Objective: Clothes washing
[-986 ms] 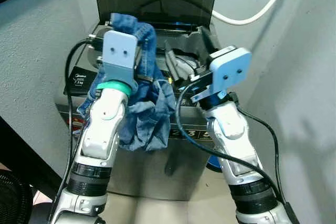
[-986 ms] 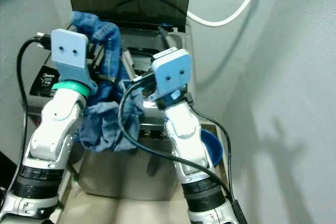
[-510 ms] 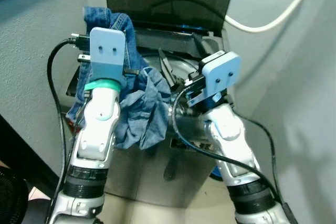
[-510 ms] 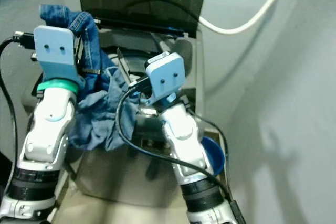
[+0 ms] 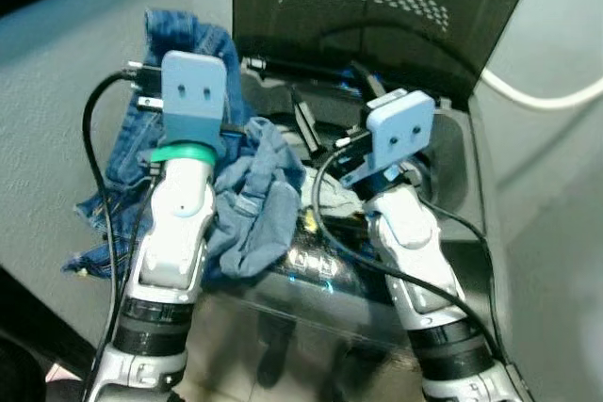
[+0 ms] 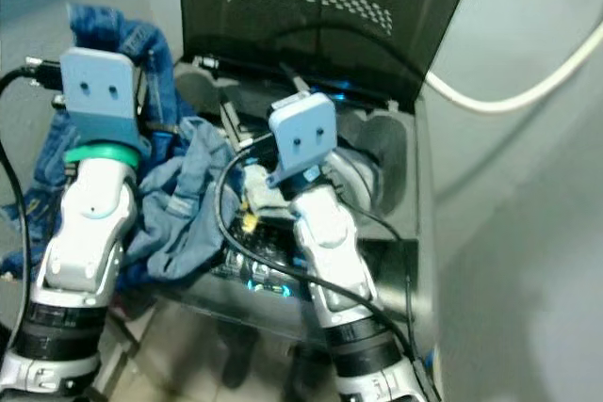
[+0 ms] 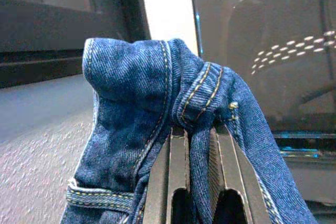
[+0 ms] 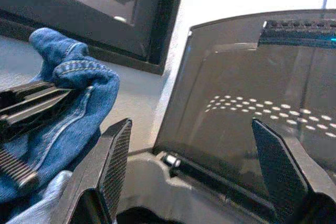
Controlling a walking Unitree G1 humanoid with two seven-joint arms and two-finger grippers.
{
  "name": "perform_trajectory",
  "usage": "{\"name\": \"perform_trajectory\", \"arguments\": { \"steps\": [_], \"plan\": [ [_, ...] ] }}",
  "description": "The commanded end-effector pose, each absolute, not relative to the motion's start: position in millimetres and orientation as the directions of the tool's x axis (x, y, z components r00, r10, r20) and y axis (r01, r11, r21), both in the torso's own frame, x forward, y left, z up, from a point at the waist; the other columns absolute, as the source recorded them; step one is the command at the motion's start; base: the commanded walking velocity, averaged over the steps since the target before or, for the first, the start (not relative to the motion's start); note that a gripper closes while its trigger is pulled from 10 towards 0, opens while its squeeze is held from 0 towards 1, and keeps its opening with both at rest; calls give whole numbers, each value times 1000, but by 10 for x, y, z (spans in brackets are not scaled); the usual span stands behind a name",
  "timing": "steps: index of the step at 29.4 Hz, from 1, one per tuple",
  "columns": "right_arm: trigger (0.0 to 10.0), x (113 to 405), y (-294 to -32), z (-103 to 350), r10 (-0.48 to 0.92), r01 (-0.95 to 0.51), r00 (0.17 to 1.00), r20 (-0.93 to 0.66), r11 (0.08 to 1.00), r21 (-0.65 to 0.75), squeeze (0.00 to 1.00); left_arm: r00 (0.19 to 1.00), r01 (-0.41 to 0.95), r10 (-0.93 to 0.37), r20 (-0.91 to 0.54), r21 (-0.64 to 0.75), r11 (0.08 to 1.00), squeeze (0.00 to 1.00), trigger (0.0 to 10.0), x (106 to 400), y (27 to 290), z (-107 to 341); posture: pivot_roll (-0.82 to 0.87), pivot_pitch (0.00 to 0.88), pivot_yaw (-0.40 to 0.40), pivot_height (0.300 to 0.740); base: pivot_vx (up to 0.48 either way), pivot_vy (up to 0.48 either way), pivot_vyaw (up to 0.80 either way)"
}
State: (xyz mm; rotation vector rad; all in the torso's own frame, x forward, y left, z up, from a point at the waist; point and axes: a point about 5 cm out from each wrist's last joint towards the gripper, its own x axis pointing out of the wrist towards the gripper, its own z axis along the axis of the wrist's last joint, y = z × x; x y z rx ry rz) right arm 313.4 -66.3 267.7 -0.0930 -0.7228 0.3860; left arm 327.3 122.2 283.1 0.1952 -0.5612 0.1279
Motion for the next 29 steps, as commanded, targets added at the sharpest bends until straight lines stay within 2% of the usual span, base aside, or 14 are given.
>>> {"name": "perform_trajectory", "arguments": {
  "steps": [1, 8, 12, 14, 16, 18, 19, 20, 22, 23, 25, 27, 29],
  "plan": [
    [10000, 3134, -673, 2651, 372, -307, 687, 624, 927, -215, 0, 824, -147, 34, 566, 155, 977, 0, 10000, 3244, 1167, 2883, 108, 0, 27, 740, 0, 0, 0],
    [10000, 3139, -686, 2648, 366, -300, 688, 626, 930, -214, 0, 814, 3, -98, 572, 166, 986, 0, 10000, 3217, 1041, 2928, 109, 0, 28, 740, 0, 0, 0],
    [10000, 3141, -686, 2651, 365, -299, 687, 628, 930, -214, 0, 807, 46, -131, 576, 159, 986, 0, 10000, 3208, 1022, 2957, 108, 0, 29, 740, 0, 0, 0],
    [10000, 3143, -687, 2664, 364, -297, 684, 632, 931, -215, 0, 788, 128, -190, 585, 146, 981, 0, 10000, 3194, 999, 3029, 110, 0, 29, 740, 0, 0, 0],
    [10000, 3143, -687, 2664, 364, -297, 684, 632, 931, -215, 0, 788, 128, -190, 585, 146, 981, 0, 10000, 3194, 999, 3029, 110, 0, 29, 740, 0, 0, 0],
    [10000, 3135, -690, 2703, 360, -295, 675, 644, 932, -212, 0, 739, 172, -240, 630, 167, 971, 0, 10000, 3179, 1010, 3209, 108, 0, 32, 740, 0, 0, 0],
    [10000, 3135, -690, 2703, 360, -295, 675, 644, 932, -212, 0, 739, 172, -240, 630, 167, 971, 0, 10000, 3179, 1010, 3209, 108, 0, 32, 740, 0, 0, 0],
    [10000, 3133, -691, 2720, 358, -294, 672, 649, 932, -211, 0, 719, 170, -248, 649, 181, 969, 0, 10000, 3175, 1023, 3278, 106, 0, 32, 740, 0, 0, 0],
    [10000, 3126, -693, 2765, 355, -293, 661, 661, 933, -208, 0, 629, 34, -239, 740, 281, 959, 0, 10000, 3168, 1113, 3523, 106, 0, 28, 740, 0, 0, 0],
    [10000, 3126, -693, 2765, 355, -293, 661, 661, 933, -208, 0, 629, 34, -239, 740, 281, 959, 0, 10000, 3168, 1113, 3523, 106, 0, 28, 740, 0, 0, 0],
    [10000, 3120, -693, 2802, 353, -293, 652, 671, 934, -206, 0, 514, -141, -254, 819, 373, 917, 0, 10000, 3156, 1235, 3811, 110, 0, 24, 740, 0, 0, 0],
    [10000, 3117, -693, 2811, 353, -294, 649, 674, 933, -205, 0, 483, -193, -256, 837, 387, 902, 0, 10000, 3157, 1292, 3912, 110, 0, 24, 740, 0, 0, 0],
    [10000, 3116, -695, 2814, 353, -295, 647, 676, 933, -205, 0, 496, -190, -249, 832, 383, 904, 0, 10000, 3189, 1343, 3971, 114, 0, 23, 740, 0, 0, 0]
  ]
}}
